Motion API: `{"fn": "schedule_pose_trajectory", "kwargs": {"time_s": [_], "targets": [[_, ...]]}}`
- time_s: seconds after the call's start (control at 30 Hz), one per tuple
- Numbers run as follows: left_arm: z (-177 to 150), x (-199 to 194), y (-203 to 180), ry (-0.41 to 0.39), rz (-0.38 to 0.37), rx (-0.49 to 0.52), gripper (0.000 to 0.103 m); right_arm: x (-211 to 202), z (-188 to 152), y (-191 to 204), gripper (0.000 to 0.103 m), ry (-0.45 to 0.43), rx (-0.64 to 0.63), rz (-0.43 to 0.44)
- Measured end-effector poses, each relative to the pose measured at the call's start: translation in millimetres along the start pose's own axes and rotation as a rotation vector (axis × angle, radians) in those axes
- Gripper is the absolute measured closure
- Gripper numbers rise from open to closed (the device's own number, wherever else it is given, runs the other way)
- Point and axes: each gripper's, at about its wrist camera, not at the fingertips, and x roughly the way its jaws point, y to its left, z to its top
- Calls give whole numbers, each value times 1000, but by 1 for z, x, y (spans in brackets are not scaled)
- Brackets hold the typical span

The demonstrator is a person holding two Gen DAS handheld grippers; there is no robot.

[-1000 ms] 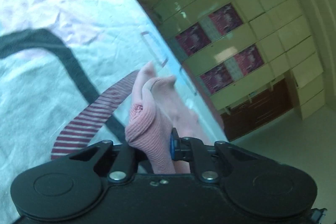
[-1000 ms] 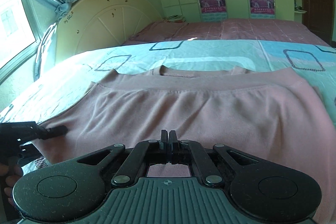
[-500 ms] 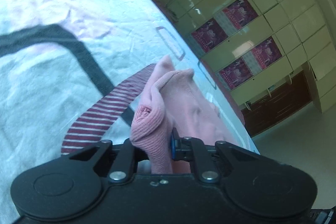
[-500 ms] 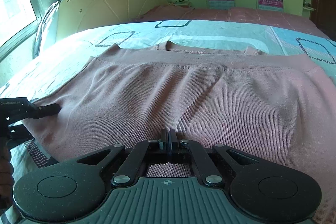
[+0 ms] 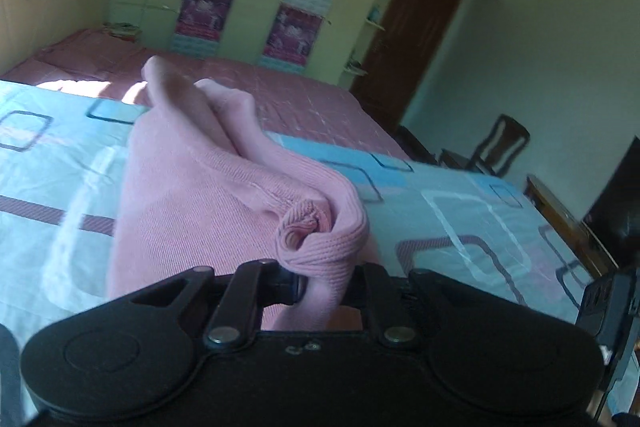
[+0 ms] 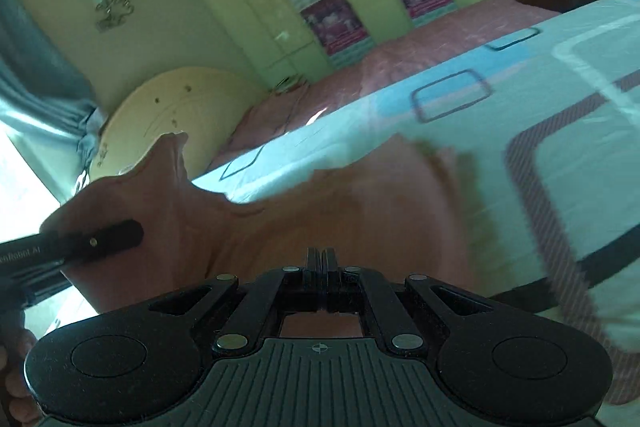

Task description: Fold small clothes

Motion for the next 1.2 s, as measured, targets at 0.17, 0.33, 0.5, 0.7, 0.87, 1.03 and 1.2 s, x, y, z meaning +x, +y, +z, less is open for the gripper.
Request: {"fn": "schedule_pose_trajectory", "kwargs": {"time_s": [0.17,0.33,0.5,0.7,0.87,1.03,1.2], "targets": [[-37,53,-53,214,-44,98,46,-45,14,-55,52,8,98,-9],[-16,8,-7,33,61,48,52,-62,16,-61,48,9,104,90],[1,19,61,75,197,-37,71,-27,3,-28,61,106,29,165],[-12,39,92,162,205,-54,68,22,-4,-6,61,205,-51,103],[-23,33,100,151,194,-45,68,51,-10,-12,61,271,-74,32],[-24,33,104,156,168,-17,67,63,-13,-6,61,296,-72,20],[-16,27,105,131,138,17,72,67,-12,22,93,305,-190,-14]]}}
